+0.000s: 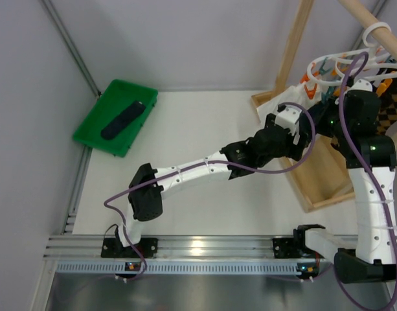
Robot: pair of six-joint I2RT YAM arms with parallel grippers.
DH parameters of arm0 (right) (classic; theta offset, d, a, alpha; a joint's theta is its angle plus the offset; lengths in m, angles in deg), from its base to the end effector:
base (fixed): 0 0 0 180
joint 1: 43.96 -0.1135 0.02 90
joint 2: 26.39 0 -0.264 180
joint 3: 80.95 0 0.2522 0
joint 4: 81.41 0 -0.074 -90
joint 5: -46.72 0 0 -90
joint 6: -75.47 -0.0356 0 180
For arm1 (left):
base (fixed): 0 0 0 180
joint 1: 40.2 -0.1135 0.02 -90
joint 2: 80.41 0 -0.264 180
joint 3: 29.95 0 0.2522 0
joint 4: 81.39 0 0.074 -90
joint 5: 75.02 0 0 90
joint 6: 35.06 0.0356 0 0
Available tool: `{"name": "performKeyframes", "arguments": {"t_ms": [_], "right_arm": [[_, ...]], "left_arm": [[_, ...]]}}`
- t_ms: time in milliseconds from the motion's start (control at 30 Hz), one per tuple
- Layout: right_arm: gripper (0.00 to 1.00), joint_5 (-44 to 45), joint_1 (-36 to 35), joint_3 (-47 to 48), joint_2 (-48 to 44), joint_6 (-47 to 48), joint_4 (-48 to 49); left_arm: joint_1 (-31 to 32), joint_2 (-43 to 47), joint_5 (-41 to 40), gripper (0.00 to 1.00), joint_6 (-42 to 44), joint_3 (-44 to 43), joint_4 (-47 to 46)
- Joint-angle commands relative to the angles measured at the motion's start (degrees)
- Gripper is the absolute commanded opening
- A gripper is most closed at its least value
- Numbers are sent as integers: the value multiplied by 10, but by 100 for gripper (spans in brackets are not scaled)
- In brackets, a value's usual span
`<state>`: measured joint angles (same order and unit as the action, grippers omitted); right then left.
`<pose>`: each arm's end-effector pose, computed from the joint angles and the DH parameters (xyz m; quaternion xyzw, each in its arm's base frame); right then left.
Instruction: Remove the socks clipped to the hanger
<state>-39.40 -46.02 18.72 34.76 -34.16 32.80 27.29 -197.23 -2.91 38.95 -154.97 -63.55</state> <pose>0.1872 0.0043 0.4516 0.1477 0.8407 0.0695 0.5163 0.1996 -0.4532 0.3670 0.2375 0.7234 -0.3357 0.5547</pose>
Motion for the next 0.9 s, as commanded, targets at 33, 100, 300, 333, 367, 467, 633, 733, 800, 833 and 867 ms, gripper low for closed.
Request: {"name": "performKeyframes", "arguments": {"t_ms": [33,100,300,333,367,467,633,733,800,833,867], "right_arm": [[0,-13,7,46,0,-7,-33],[0,-11,7,51,6,-5,-42],[0,-10,7,65,9,-6,-62],[0,-11,7,68,7,-6,-62],[0,-11,7,71,7,-6,-63],[0,-12,7,80,10,-5,-72],[0,-12,7,83,11,-14,-77],[0,-12,7,85,11,-20,-81],[0,-11,7,87,13,-23,-83],[0,-11,7,88,14,-24,-84],[0,-12,7,88,14,-25,-87]], "left_arm": [[10,55,-67,85,-34,32,-35],[10,57,-48,84,-39,33,-35],[11,55,25,83,-20,34,-35],[11,57,29,81,-19,37,-35],[11,58,31,80,-16,40,-35],[11,67,39,80,-13,62,-64],[12,50,19,84,-20,43,-65],[28,27,-24,87,-17,9,-66],[38,12,-47,89,-8,-14,-66],[43,-2,-57,90,-6,-24,-66],[51,-9,-71,90,-4,-42,-66]]}}
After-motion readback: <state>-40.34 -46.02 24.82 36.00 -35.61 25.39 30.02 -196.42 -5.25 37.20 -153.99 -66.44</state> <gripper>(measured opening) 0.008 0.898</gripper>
